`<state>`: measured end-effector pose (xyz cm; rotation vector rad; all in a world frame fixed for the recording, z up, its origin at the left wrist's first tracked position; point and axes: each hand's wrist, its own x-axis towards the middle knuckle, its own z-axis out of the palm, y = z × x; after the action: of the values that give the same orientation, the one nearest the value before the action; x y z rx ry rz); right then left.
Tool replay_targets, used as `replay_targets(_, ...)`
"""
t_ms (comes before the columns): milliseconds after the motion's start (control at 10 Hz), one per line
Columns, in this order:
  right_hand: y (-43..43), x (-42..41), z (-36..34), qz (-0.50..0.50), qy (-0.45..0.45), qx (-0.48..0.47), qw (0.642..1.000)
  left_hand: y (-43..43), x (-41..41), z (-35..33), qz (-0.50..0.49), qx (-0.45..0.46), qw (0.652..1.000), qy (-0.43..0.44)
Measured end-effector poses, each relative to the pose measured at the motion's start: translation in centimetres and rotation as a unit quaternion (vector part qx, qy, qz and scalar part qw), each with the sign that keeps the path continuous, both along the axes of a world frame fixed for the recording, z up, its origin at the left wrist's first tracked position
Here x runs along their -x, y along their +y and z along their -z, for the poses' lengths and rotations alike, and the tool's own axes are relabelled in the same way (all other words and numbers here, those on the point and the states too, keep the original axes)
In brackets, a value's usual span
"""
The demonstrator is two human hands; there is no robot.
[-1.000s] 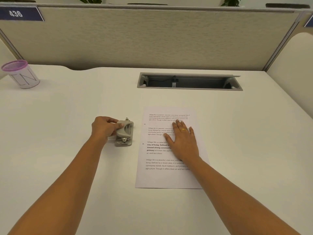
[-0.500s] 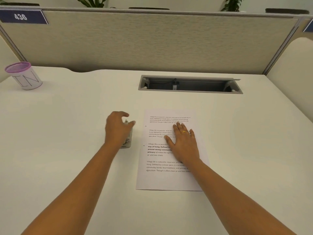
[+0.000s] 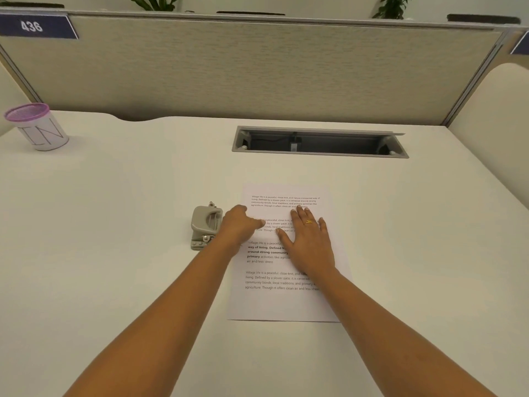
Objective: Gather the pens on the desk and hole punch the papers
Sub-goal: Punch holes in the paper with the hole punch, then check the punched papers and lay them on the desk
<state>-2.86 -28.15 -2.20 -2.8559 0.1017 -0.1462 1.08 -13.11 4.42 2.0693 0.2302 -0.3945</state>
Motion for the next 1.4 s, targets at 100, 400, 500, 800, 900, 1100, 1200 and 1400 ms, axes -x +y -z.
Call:
replay_targets(100, 0.0, 0.0, 0.0, -0.001, -0.001, -0.002, 1.0, 0.6, -1.0, -0.2, -0.049, 0.066, 0.996, 0.038)
replay_targets(400, 0.0, -0.1, 0.1, -0.001, -0.003, 0.001, 1.0, 0.8, -1.8, -1.2, -0.092, 0.21, 0.964, 0.134)
replay_targets(500, 0.0, -0.1, 0.1, -0.001, -0.003, -0.002, 1.0, 1.1, -1.9, -1.4, -0.082, 0.203, 0.963, 0.158)
replay_targets(800, -0.1, -0.2, 0.2, -0.001, -0.008, -0.013, 1.0, 0.2, -0.1, -1.2, -0.05, 0.205, 0.972, 0.103)
replay_targets(900, -0.3, -0.2, 0.1, -0.007, 0.001, -0.032, 0.999, 0.1, 1.0, -0.3, -0.052, 0.182, 0.98, 0.068)
replay_targets(1100, -1.6, -0.2, -2.1, 0.037, -0.006, -0.148, 0.988, 0.6, 2.4, -0.7, -0.064, 0.196, 0.979, 0.003)
replay_targets(1200, -3.4, 0.7, -3.5, 0.114, -0.029, -0.214, 0.97, 1.2, 3.0, -1.8, -0.051, 0.228, 0.972, -0.039)
replay_targets(1400, -5.4, 3.0, -6.9, 0.213, -0.054, -0.517, 0.827, 1.7, 4.5, -3.8, -0.001, 0.315, 0.942, -0.114)
